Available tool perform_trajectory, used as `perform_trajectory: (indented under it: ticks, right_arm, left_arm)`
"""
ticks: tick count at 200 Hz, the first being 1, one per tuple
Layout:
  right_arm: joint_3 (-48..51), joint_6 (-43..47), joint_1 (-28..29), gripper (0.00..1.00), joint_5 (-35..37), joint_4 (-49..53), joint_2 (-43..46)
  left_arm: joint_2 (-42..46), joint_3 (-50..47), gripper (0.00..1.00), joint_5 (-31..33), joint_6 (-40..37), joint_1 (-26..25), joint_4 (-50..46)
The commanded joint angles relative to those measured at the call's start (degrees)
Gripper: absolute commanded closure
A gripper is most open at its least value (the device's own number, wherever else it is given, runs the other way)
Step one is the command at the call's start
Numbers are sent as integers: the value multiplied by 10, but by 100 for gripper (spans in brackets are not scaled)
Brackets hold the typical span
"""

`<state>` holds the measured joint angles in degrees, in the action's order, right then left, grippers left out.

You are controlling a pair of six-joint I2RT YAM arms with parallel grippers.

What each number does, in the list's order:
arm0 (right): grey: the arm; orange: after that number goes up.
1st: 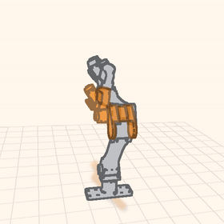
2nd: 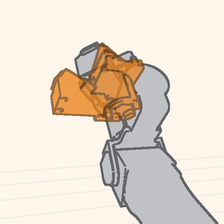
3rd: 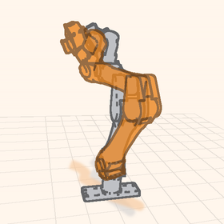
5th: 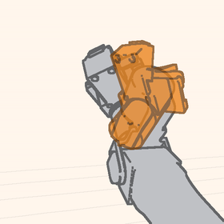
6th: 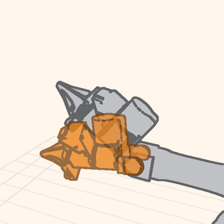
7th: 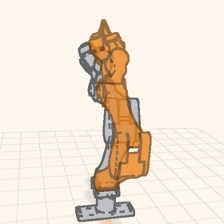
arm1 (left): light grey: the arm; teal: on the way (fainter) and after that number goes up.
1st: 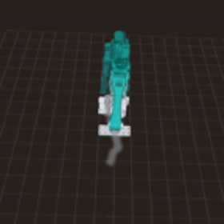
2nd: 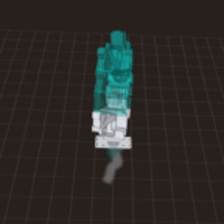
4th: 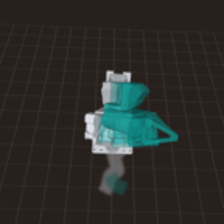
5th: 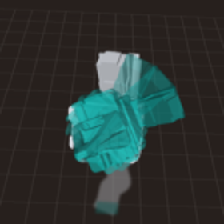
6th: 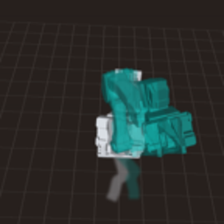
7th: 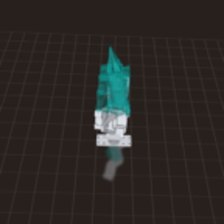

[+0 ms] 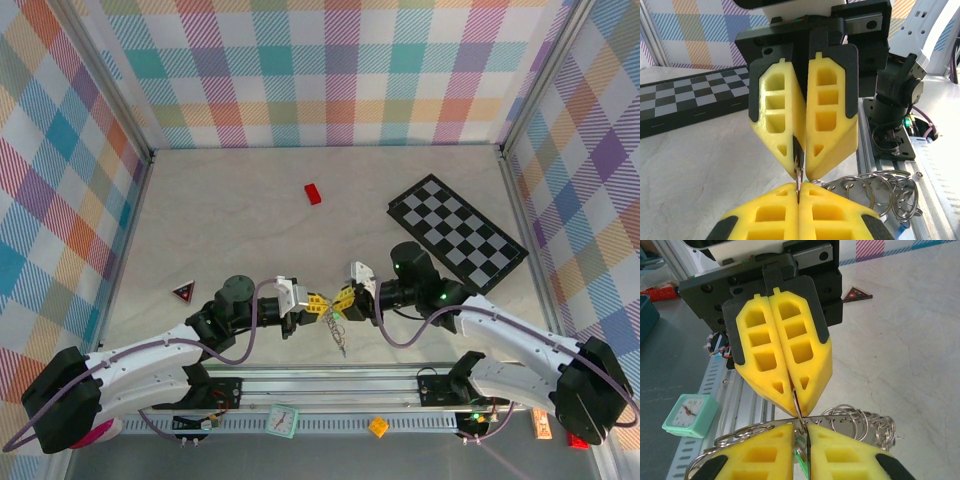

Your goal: Put the keys on the keyring

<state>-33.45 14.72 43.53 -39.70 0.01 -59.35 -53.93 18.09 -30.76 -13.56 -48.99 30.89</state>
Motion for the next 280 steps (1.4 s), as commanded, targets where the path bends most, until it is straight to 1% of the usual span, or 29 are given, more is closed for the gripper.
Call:
perform_trajectory:
  ticks: [1, 70, 101, 115, 120, 131, 137, 158, 176, 195, 232, 254, 266, 280]
  right_arm:
    - [-22, 19, 5, 86, -16, 1, -5]
    - [-25, 12, 10, 88, -24, -15, -20]
    - [-24, 6, 10, 93, -32, -30, -16]
    - [-24, 9, 10, 98, -33, -30, -11]
    - [-24, 12, 10, 100, -32, -28, -10]
    - [-28, 21, 10, 100, -24, -13, -6]
    - [-34, 30, 10, 100, -19, 4, -5]
    - [-62, 62, 10, 100, 8, 75, -12]
    - [-88, 82, 11, 100, 21, 128, -30]
    - [-109, 95, 16, 100, 32, 161, -50]
    - [-144, 125, 38, 100, 56, 205, -69]
    - [-158, 136, 41, 100, 64, 227, -69]
    - [-157, 135, 41, 100, 63, 224, -62]
    - [-141, 124, 41, 100, 61, 193, -46]
  left_arm:
    - [1, 14, 100, -19, 1, -2, 45]
    - [-6, 14, 100, -28, 9, -2, 63]
    - [-8, 12, 100, -28, 12, -3, 66]
    - [-9, 11, 100, -25, 12, -3, 63]
    - [-9, 10, 100, -21, 12, -3, 58]
    - [-9, 11, 100, -1, 9, -3, 41]
    - [-8, 13, 97, 11, 7, -3, 24]
    - [-2, 37, 92, 37, -16, -2, -62]
    - [-4, 53, 89, 48, -26, -3, -108]
    - [-12, 69, 89, 54, -35, -3, -146]
    - [-32, 94, 91, 52, -46, -2, -187]
    - [-36, 105, 99, 48, -53, -3, -204]
    - [-34, 104, 100, 43, -52, -3, -201]
    - [-29, 99, 100, 34, -48, -3, -188]
